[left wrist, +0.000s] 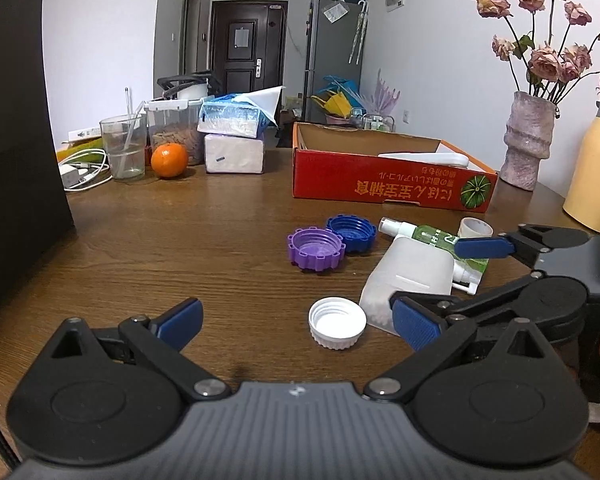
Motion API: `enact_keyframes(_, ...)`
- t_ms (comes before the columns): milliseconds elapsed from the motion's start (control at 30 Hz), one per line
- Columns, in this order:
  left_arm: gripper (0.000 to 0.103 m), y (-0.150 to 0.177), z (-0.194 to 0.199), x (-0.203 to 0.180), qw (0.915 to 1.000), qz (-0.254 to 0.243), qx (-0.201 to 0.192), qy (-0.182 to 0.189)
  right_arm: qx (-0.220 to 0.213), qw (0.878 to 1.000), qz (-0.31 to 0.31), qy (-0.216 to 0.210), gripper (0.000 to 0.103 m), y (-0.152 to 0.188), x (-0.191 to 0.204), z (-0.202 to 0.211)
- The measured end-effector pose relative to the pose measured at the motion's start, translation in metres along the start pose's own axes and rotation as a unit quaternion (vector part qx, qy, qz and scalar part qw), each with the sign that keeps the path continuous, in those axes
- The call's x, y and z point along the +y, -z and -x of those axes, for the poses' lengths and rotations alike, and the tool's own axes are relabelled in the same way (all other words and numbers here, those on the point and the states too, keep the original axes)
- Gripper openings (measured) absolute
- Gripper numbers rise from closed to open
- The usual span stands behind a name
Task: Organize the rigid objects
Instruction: 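Grasp the clear plastic container with the right tool and lift it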
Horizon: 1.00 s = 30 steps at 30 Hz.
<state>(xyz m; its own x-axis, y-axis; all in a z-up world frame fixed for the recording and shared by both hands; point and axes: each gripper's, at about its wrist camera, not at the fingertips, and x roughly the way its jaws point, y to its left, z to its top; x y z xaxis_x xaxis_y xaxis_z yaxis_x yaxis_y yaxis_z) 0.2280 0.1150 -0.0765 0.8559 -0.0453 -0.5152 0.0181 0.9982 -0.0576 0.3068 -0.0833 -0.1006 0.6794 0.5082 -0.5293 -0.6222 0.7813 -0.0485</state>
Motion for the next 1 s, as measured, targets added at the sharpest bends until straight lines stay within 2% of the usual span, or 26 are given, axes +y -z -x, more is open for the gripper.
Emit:
enact_keyframes(267, 0.103, 0.001, -0.002, 0.004, 0.9999, 0.012, 0.004, -0.002, 0.010, 0.999, 0.020, -0.025, 0.086, -0.007, 0.003, -0.016)
enact_keyframes(567, 0.103, 0.001, -0.005, 0.010, 0.9994, 0.027, 0.012, -0.016, -0.002, 1.000, 0.021, 0.001, 0.082, -0.001, 0.011, -0.002)
enact_keyframes(800, 0.103, 0.000, -0.005, 0.014, 0.9989, 0.038, 0.009, -0.027, -0.040, 0.999, 0.000, 0.030, 0.081, 0.007, 0.008, 0.029)
enact_keyframes(1000, 0.103, -0.002, -0.007, 0.006, 0.9988, 0.033, 0.011, -0.033, -0.089, 0.993, -0.040, 0.063, 0.081, 0.014, -0.015, 0.070)
